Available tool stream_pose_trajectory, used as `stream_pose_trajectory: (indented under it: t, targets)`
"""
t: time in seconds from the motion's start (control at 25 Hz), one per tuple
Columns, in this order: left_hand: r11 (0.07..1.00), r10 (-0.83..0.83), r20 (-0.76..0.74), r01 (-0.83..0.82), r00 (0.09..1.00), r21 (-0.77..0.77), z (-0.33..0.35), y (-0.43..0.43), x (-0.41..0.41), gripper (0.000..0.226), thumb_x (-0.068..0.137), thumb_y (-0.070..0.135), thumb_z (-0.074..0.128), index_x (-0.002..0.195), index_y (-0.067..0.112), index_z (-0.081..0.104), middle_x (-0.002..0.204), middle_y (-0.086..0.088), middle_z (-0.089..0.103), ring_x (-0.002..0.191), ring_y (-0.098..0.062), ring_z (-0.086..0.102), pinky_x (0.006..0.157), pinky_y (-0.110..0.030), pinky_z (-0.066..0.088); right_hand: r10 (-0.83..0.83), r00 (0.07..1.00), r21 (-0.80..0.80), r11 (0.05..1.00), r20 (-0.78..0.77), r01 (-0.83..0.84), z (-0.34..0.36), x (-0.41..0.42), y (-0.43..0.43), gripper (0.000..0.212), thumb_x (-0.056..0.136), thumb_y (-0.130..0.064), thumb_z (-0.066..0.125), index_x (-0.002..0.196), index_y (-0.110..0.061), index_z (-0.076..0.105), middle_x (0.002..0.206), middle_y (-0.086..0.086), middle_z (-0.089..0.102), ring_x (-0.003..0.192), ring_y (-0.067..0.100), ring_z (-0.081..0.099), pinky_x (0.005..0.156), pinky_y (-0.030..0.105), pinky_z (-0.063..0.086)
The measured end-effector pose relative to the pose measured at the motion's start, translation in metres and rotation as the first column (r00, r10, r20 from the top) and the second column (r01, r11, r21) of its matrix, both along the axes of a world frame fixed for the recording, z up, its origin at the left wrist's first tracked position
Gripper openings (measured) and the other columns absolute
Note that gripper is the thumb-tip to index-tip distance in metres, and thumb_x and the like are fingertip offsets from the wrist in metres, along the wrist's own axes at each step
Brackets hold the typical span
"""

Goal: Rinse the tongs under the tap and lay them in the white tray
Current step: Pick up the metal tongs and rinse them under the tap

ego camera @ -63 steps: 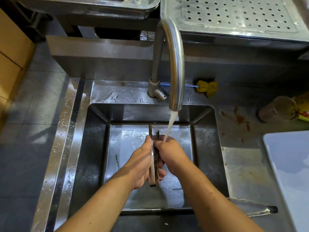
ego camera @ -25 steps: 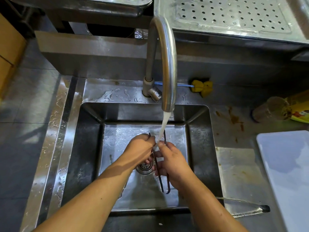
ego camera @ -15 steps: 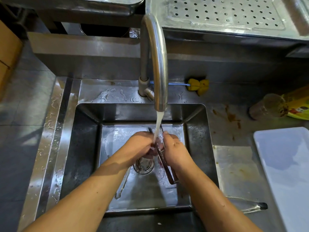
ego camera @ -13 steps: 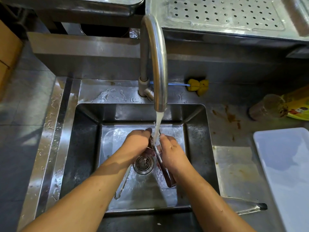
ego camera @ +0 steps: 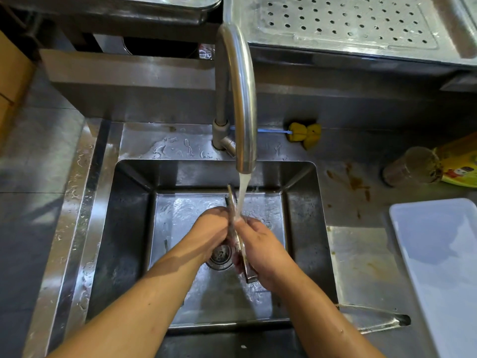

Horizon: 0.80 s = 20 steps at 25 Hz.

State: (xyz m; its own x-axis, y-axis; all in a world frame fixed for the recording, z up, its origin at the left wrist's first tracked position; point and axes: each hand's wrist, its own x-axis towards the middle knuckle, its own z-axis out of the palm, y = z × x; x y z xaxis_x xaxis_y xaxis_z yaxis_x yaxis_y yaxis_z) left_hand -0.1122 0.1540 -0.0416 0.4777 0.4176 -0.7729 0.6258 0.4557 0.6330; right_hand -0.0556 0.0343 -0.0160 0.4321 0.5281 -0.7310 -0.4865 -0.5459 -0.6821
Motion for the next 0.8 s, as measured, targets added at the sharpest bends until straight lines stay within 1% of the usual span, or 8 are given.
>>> stream_pose_trajectory:
  t: [0.12,0.2,0.24,0.32,0.44,0.56,0.68,0.8]
  targets:
    - [0.92,0.213,0.014,-0.196,0.977,-0.338,-0.001,-0.006,-0.009,0.06,0.107,0.052,0.045,0.086,0.009,0.081,0.084,-0.013,0.077,0.056,-0.022,0.07,0.06,-0.037,0.063,0.061,0.993,-0.062,0.997,0.101,-0.055,-0.003,0.005,0.0,0.034,0.098,-0.051,0.062,0.115,-0.022,0.067,0.067,-0.005,0.069,0.045,0.006,0.059,0.041,0.022,0.043]
    - [0.841,0.291,0.068,-0.222,0.954,-0.494,-0.002,-0.012,-0.014,0.062,0.101,0.063,0.048,0.092,0.012,0.082,0.087,-0.013,0.079,0.068,-0.026,0.077,0.061,-0.041,0.065,0.096,0.977,-0.151,0.986,0.193,-0.067,-0.004,0.006,0.002,0.032,0.095,-0.047,0.068,0.113,-0.021,0.068,0.079,-0.004,0.075,0.05,0.001,0.062,0.044,0.018,0.043]
    - [0.859,0.268,0.114,-0.184,0.957,-0.477,-0.001,-0.016,-0.016,0.05,0.1,0.057,0.059,0.097,0.012,0.08,0.082,-0.01,0.078,0.064,-0.022,0.075,0.056,-0.034,0.062,0.108,0.967,-0.182,0.981,0.232,-0.065,-0.005,0.005,0.002,0.029,0.092,-0.043,0.071,0.112,-0.022,0.067,0.084,-0.002,0.077,0.053,0.002,0.064,0.045,0.018,0.044]
    - [0.965,0.116,0.098,-0.088,0.988,-0.248,-0.002,-0.022,-0.019,0.03,0.095,0.035,0.073,0.106,0.007,0.074,0.071,-0.006,0.076,0.052,-0.014,0.069,0.047,-0.023,0.055,0.113,0.946,-0.216,0.975,0.304,-0.048,-0.005,0.003,0.001,0.029,0.087,-0.033,0.072,0.113,-0.027,0.061,0.085,0.001,0.076,0.06,0.009,0.07,0.048,0.023,0.049]
    - [0.997,0.073,-0.057,-0.072,0.996,0.021,-0.005,-0.016,-0.014,0.018,0.096,0.018,0.063,0.091,0.007,0.076,0.063,-0.007,0.075,0.045,-0.016,0.065,0.041,-0.022,0.049,0.159,0.945,-0.207,0.973,0.285,-0.101,-0.002,-0.001,-0.004,0.039,0.085,-0.024,0.069,0.115,-0.039,0.05,0.072,-0.001,0.072,0.054,0.012,0.069,0.04,0.023,0.045]
    - [0.996,0.092,-0.045,-0.091,0.995,0.021,-0.001,-0.006,-0.009,0.03,0.1,0.015,0.058,0.075,0.01,0.073,0.053,-0.005,0.067,0.036,-0.014,0.056,0.037,-0.019,0.043,0.156,0.957,-0.187,0.976,0.246,-0.111,0.001,-0.004,-0.005,0.038,0.089,-0.023,0.062,0.12,-0.042,0.05,0.071,-0.006,0.066,0.043,0.002,0.057,0.035,0.016,0.036]
    - [0.991,-0.113,0.044,0.115,0.993,-0.061,0.005,-0.004,-0.011,0.012,0.088,0.012,0.067,0.098,0.01,0.074,0.076,-0.011,0.078,0.058,-0.012,0.071,0.058,-0.027,0.055,0.053,0.98,-0.165,0.986,0.191,-0.021,0.004,0.0,-0.003,0.045,0.086,-0.029,0.063,0.127,-0.037,0.047,0.084,-0.002,0.065,0.05,0.003,0.059,0.035,0.014,0.037]
    - [0.918,-0.268,0.172,0.305,0.948,-0.253,0.007,-0.006,-0.016,0.051,0.069,0.011,0.069,0.12,0.009,0.064,0.07,-0.003,0.076,0.059,-0.012,0.07,0.057,-0.025,0.054,-0.039,0.997,-0.119,0.992,0.067,0.047,0.008,0.007,0.001,0.051,0.095,-0.019,0.058,0.141,-0.03,0.041,0.102,0.01,0.071,0.067,0.014,0.068,0.044,0.02,0.046]
